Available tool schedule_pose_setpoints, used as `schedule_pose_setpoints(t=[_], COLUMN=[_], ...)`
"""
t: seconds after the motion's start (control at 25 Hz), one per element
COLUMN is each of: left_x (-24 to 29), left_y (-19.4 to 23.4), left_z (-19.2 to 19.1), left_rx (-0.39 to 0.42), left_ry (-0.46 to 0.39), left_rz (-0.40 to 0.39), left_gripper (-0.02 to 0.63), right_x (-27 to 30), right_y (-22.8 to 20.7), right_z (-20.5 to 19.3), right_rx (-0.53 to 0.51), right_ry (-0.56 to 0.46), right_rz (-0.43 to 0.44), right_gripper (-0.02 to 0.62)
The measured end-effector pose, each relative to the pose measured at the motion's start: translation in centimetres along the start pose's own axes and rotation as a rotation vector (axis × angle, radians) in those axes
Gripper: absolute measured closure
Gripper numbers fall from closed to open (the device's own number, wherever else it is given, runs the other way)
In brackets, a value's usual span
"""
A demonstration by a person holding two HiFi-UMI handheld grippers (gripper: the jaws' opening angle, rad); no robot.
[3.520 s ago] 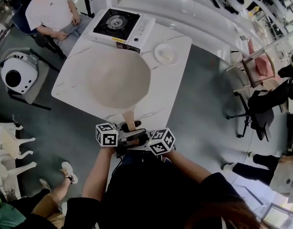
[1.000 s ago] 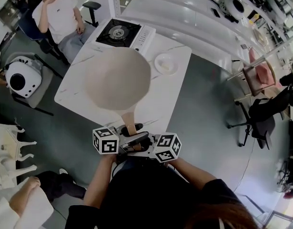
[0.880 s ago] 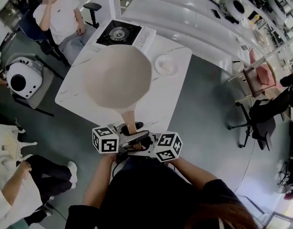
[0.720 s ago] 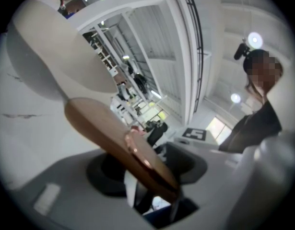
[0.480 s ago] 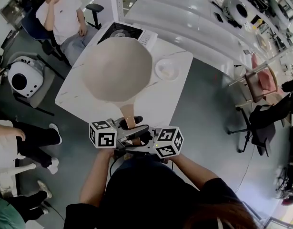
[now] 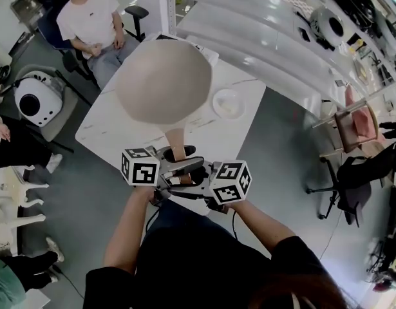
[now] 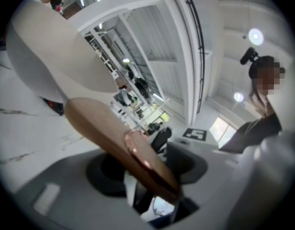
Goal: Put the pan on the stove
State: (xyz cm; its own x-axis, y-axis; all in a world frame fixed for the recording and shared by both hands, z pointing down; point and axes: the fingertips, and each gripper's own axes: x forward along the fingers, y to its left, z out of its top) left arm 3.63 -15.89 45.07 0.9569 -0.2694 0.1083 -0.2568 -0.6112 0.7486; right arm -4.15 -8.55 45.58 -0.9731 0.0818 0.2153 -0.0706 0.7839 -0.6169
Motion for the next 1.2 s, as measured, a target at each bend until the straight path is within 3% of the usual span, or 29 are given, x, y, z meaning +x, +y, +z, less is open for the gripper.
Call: schedule_pose_setpoints(t=[0.48, 1.2], left_x=[0.1, 1.4], left_y=[4.5, 12.3], left_z=[5.9, 11.4], left_rx=[0.014, -0.012], left_ry=[0.039, 0.067], left_rz=[-0.029, -0.035], left_gripper=[0.365, 0.360], right_x=[1.5, 2.8], right_y=[-5.5, -14.1], right_z=[5.5, 10.0], right_rx=[-0.003, 0.028], right_ry=[-0.030, -0.041], right_rz=[-0.038, -0.049], right_gripper=[0.345, 0.344])
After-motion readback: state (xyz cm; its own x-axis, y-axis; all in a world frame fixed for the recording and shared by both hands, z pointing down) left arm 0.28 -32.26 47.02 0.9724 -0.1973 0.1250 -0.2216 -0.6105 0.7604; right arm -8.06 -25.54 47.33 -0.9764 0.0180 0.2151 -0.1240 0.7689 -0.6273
